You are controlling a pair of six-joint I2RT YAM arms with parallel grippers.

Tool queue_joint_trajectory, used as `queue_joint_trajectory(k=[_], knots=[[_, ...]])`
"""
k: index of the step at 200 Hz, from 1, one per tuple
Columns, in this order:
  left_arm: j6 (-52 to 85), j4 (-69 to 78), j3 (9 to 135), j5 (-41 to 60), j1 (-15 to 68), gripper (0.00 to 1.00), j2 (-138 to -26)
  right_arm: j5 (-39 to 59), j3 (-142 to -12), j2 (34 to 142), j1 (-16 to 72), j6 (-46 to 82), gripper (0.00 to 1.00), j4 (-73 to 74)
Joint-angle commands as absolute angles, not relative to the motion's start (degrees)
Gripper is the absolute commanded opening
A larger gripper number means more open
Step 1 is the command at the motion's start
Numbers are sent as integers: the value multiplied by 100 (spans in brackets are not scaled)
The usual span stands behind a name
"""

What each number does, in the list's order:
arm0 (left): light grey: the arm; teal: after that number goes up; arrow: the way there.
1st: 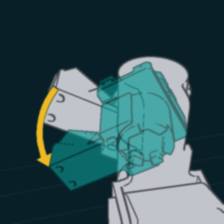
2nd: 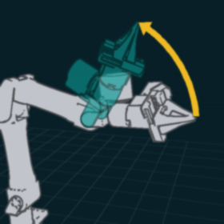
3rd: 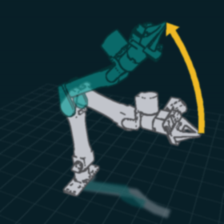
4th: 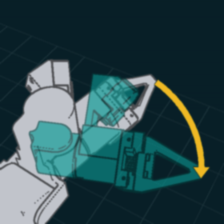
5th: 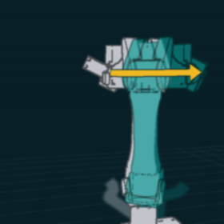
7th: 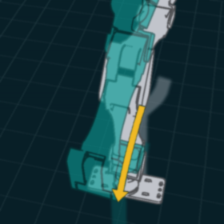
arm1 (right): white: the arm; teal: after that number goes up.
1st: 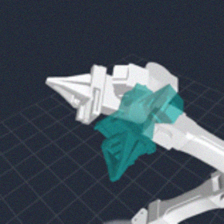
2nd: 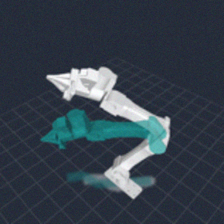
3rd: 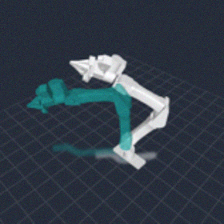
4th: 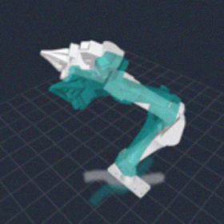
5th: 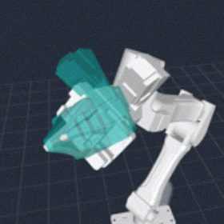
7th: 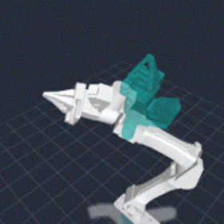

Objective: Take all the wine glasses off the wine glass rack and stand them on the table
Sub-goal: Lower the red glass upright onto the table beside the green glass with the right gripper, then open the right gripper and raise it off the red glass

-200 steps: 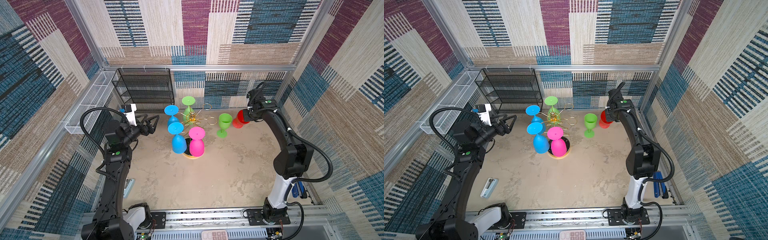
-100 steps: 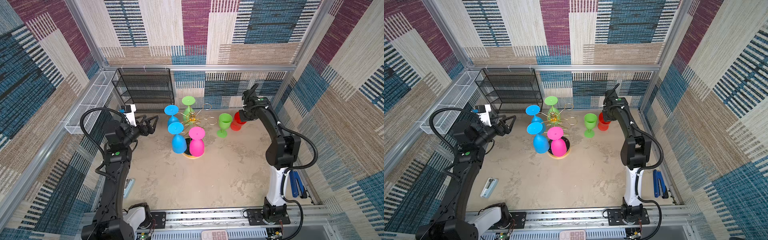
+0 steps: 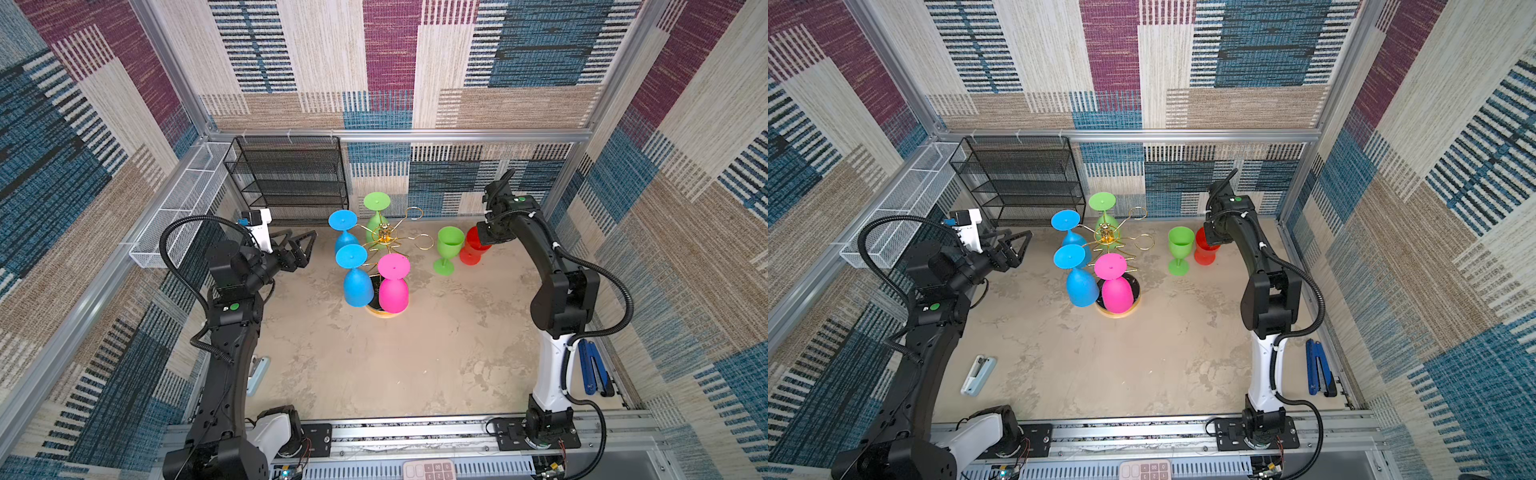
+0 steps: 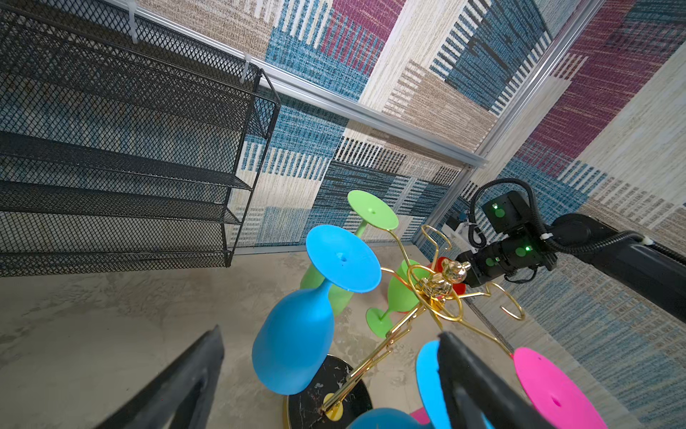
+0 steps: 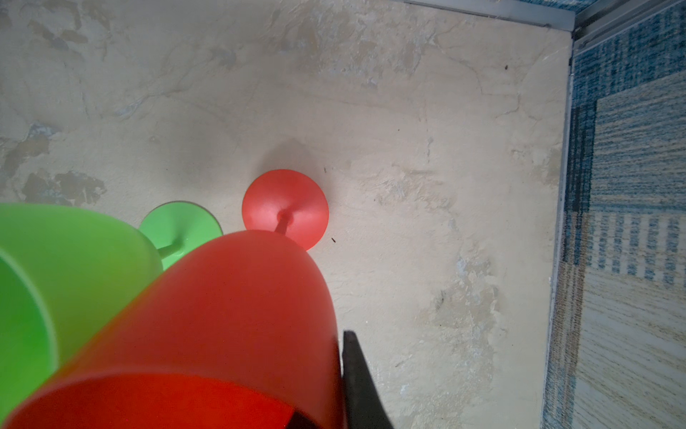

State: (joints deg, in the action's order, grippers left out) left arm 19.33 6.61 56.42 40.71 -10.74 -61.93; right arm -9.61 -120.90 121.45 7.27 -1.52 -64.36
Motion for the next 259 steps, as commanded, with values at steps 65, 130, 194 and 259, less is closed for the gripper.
queue_joint_trajectory(k=[65, 130, 194, 259], knots=[[1815, 668, 5645, 4028, -1077, 92, -6179, -739, -12687, 12119, 662, -70, 38, -6394], [1819, 633, 5643, 3945, -1088, 92, -6137, 347, -12253, 10829, 633, 218, 54, -5374], [1873, 690, 5630, 3959, -1099, 92, -6138, 3569, -8204, 7654, 633, 1998, 60, -2346], [2012, 860, 5565, 3990, -1151, 91, -6136, 3775, -6759, 6667, 1301, 3073, 55, -1846]])
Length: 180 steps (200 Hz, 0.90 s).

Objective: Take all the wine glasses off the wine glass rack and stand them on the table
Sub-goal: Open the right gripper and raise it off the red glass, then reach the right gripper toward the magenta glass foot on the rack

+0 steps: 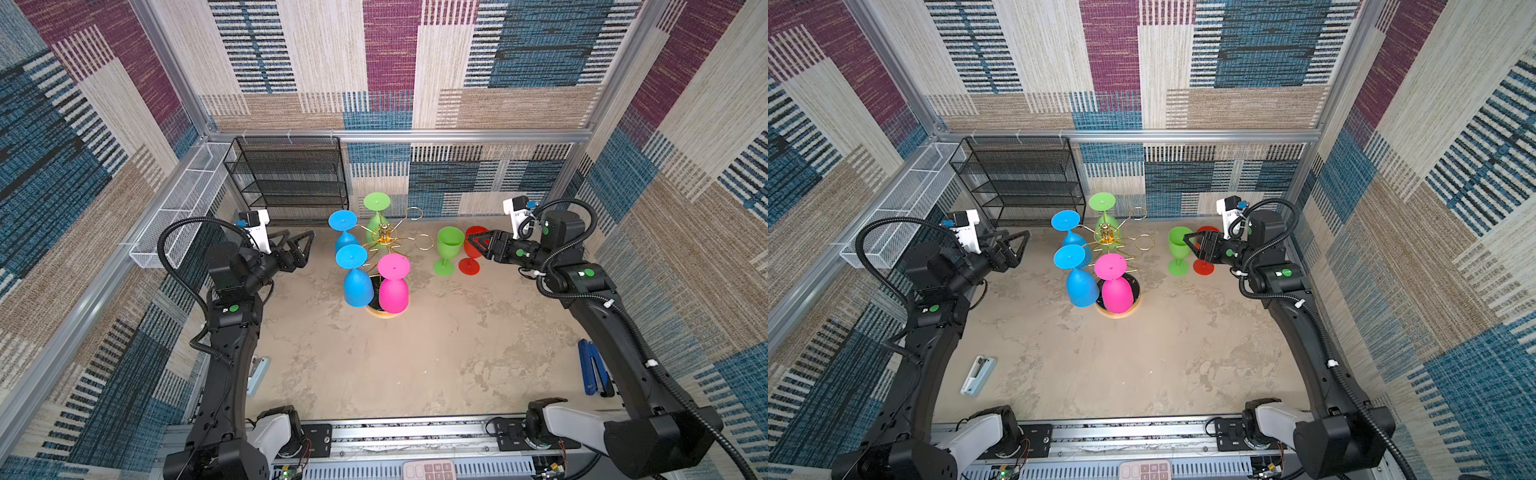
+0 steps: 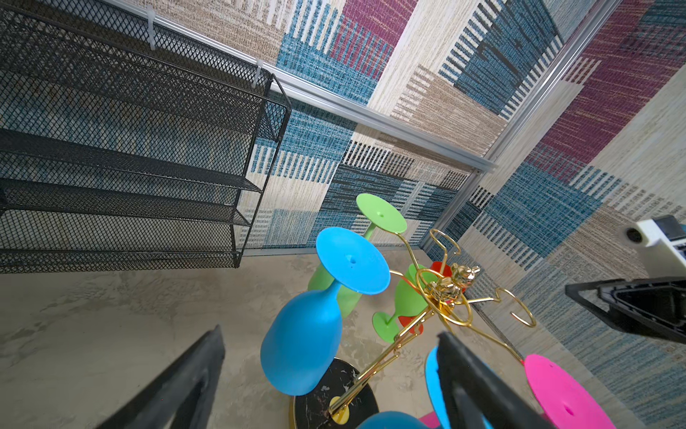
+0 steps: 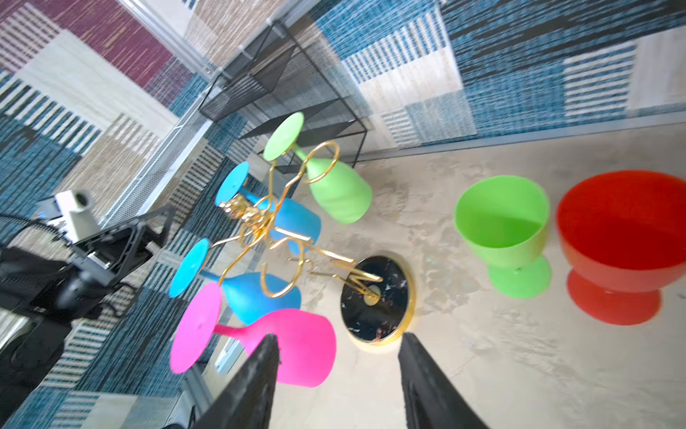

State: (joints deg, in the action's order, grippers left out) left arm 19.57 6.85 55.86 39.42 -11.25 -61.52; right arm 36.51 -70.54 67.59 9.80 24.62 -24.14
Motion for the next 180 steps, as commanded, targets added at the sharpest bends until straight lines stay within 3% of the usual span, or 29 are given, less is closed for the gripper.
queue_joint_trajectory(k=[1, 44, 180], knots=[[2012, 865, 5564, 3990, -1151, 91, -6136, 3768, -6741, 6669, 1323, 3092, 55, -1824], [2030, 890, 5533, 3982, -1160, 91, -6114, 3453, -6543, 6989, 2265, 3662, 52, -1250], [2065, 950, 5498, 4005, -1177, 91, -6052, 3603, -6451, 7592, 2996, 4648, 46, -179]])
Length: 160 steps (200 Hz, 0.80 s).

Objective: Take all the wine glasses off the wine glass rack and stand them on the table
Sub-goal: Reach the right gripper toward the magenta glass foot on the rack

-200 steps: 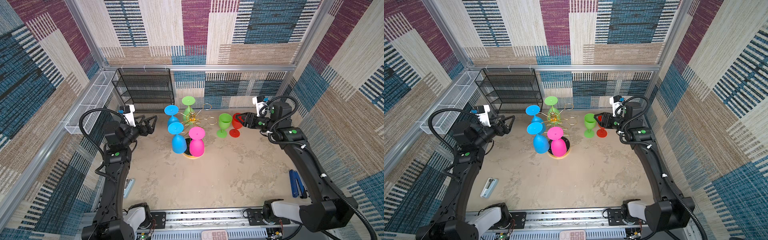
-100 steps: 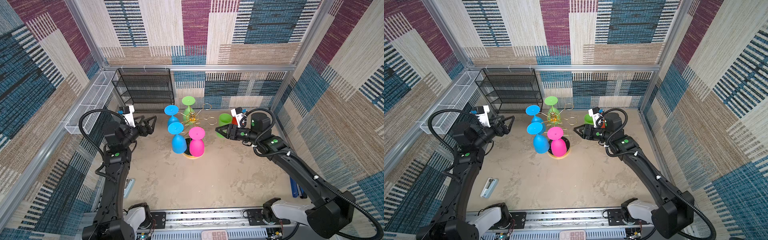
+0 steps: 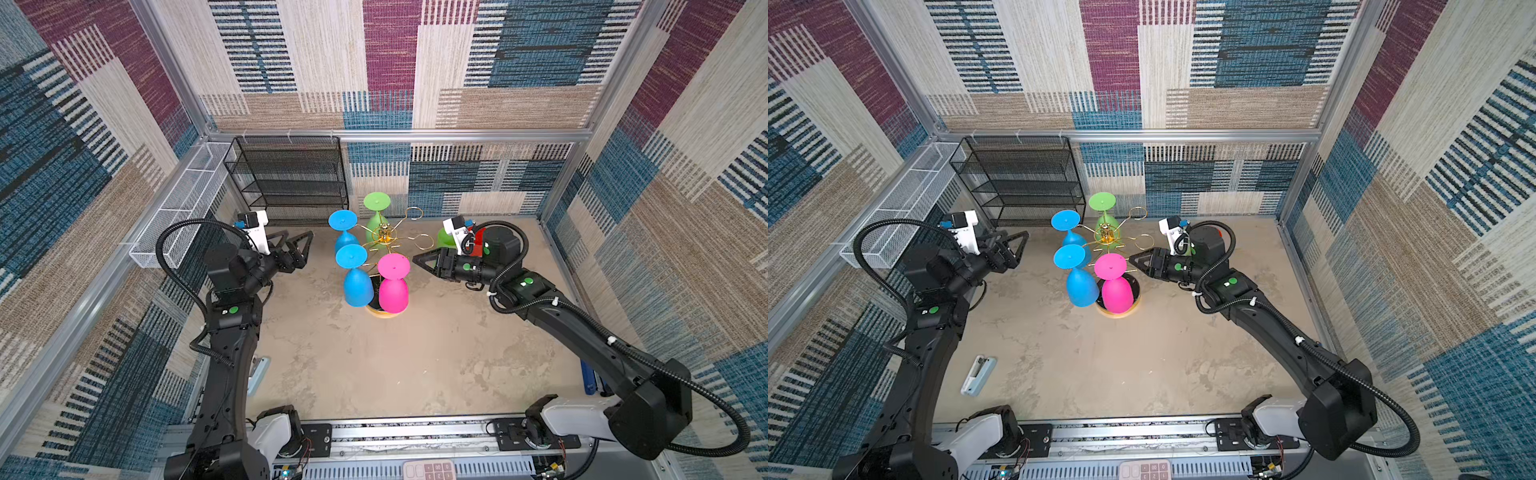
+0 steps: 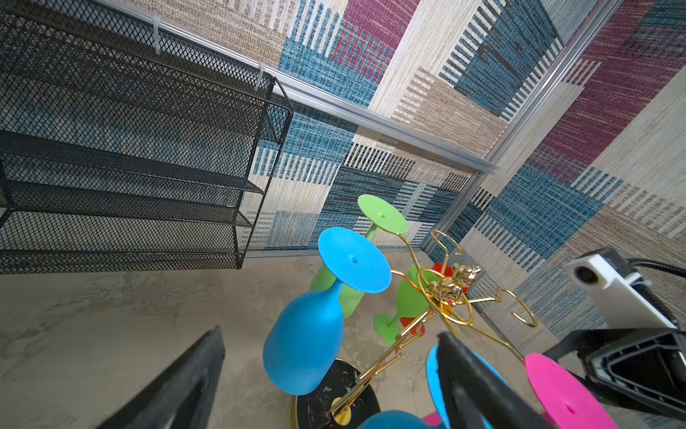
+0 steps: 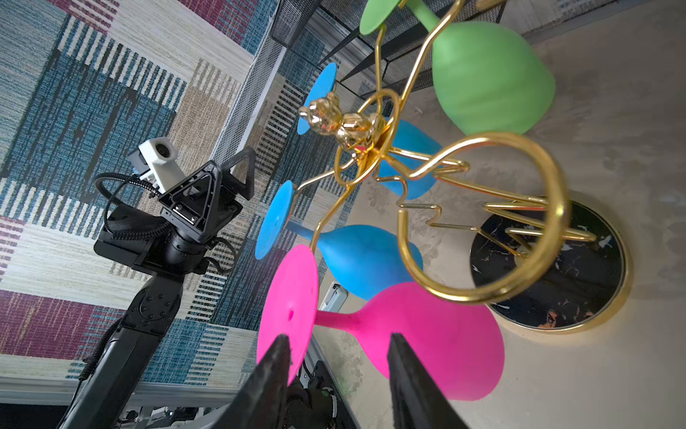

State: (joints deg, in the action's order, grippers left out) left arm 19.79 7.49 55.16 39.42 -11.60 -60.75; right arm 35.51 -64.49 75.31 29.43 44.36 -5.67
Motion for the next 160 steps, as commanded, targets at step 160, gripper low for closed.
queue_joint_trajectory(k=[160], knots=[[2047, 943, 5493, 4017, -1172, 91, -5976, 3722, -6557, 7846, 3234, 5018, 18, 176]])
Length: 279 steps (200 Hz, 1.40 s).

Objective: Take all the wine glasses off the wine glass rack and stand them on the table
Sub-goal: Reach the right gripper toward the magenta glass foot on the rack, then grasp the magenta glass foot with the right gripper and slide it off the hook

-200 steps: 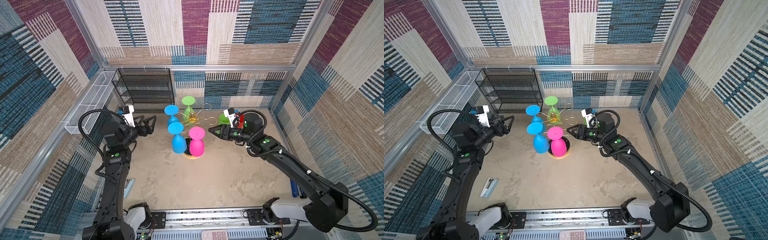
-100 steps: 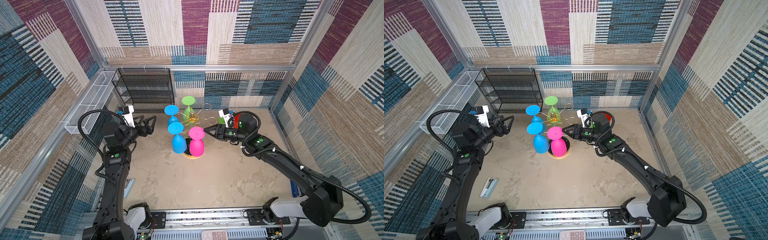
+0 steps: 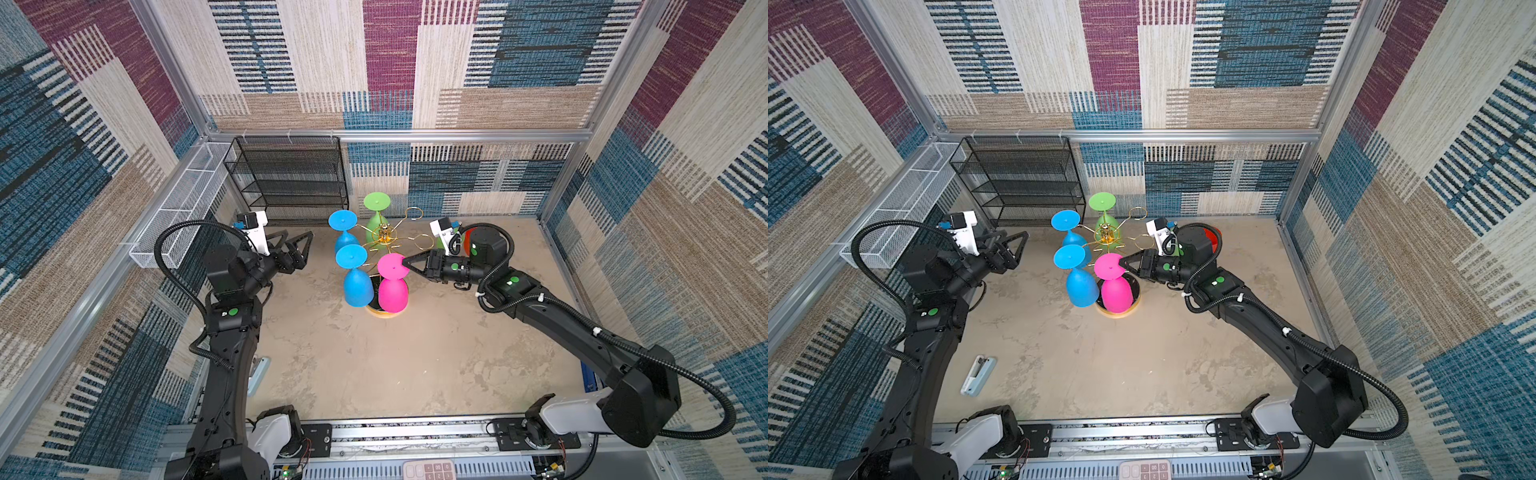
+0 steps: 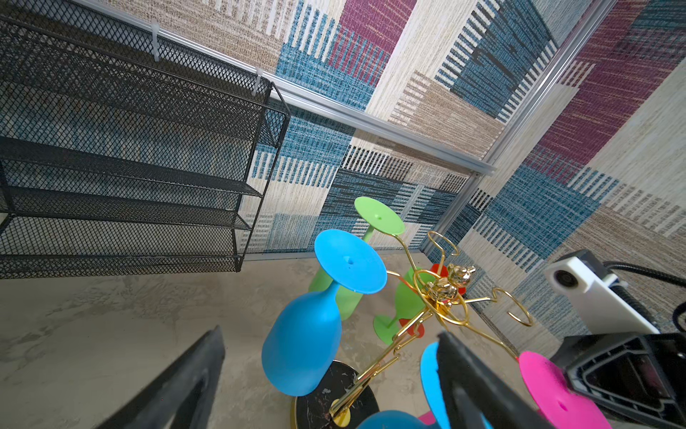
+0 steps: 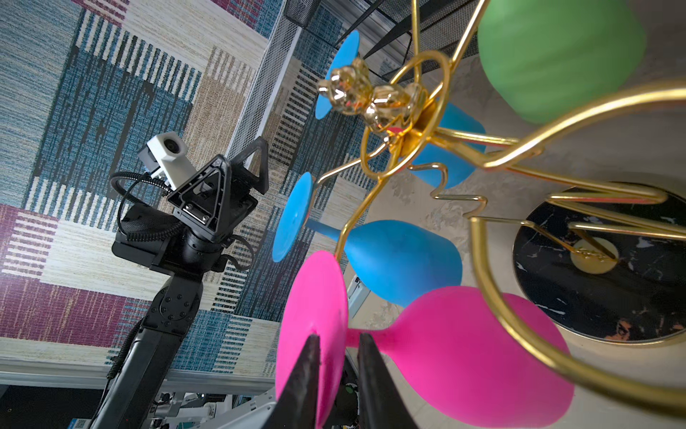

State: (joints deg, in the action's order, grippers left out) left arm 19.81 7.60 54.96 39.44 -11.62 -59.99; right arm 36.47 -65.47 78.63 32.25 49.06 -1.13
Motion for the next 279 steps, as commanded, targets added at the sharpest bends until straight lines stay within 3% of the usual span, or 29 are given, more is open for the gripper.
queue_joint_trajectory(k=[1, 115, 279], knots=[[2043, 946, 5493, 4021, -1171, 91, -5972, 3720, -6557, 7843, 3234, 5018, 18, 176], [2030, 914, 5493, 4009, -1173, 91, -5942, 3692, -6469, 7702, 3237, 5266, 0, 320], [2030, 921, 5482, 4007, -1176, 91, -5896, 3516, -6539, 7649, 3237, 5800, 0, 876]])
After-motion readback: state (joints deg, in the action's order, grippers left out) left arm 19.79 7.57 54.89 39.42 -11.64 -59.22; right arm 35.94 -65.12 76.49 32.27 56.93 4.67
